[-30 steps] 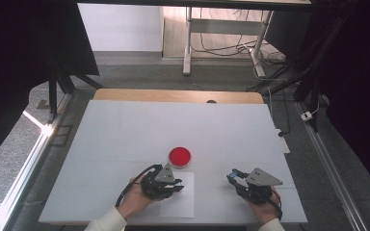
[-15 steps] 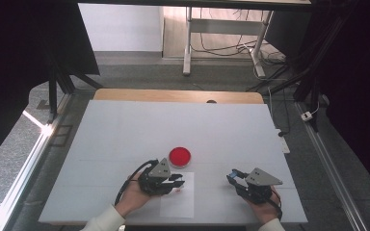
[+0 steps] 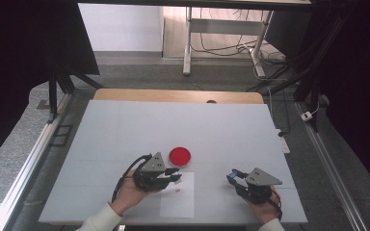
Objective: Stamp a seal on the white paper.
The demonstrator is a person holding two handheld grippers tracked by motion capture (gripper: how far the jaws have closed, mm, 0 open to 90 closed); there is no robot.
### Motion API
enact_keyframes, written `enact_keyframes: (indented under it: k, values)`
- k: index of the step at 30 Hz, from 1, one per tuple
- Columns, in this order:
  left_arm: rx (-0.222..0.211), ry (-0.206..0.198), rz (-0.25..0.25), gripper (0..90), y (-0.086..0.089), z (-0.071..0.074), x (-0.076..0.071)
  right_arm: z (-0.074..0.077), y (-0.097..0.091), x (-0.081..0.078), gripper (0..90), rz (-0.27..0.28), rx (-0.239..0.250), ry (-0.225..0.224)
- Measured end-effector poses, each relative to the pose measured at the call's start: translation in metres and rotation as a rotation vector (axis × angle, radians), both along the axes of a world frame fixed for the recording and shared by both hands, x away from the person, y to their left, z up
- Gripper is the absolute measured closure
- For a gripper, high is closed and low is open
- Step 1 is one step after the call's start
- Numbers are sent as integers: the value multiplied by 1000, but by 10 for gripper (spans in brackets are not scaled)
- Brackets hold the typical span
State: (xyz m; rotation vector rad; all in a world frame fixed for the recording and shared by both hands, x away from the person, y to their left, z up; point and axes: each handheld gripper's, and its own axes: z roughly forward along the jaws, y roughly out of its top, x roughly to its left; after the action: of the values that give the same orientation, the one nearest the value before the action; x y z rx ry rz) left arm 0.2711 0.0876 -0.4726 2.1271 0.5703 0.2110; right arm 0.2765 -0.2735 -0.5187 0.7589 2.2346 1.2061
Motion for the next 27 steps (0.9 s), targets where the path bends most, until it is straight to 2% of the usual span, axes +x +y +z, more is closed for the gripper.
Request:
enact_keyframes:
  k: [12,19,27]
  values:
    - [-90,23,44,746,13,21,2,-1,1,0,646,3,-2,3]
    - [-93,1,61,746,12,29,2,-1,1,0,646,2,0,2]
    - [-98,4,74,746,12,31,4,-2,3,0,646,5,1,4]
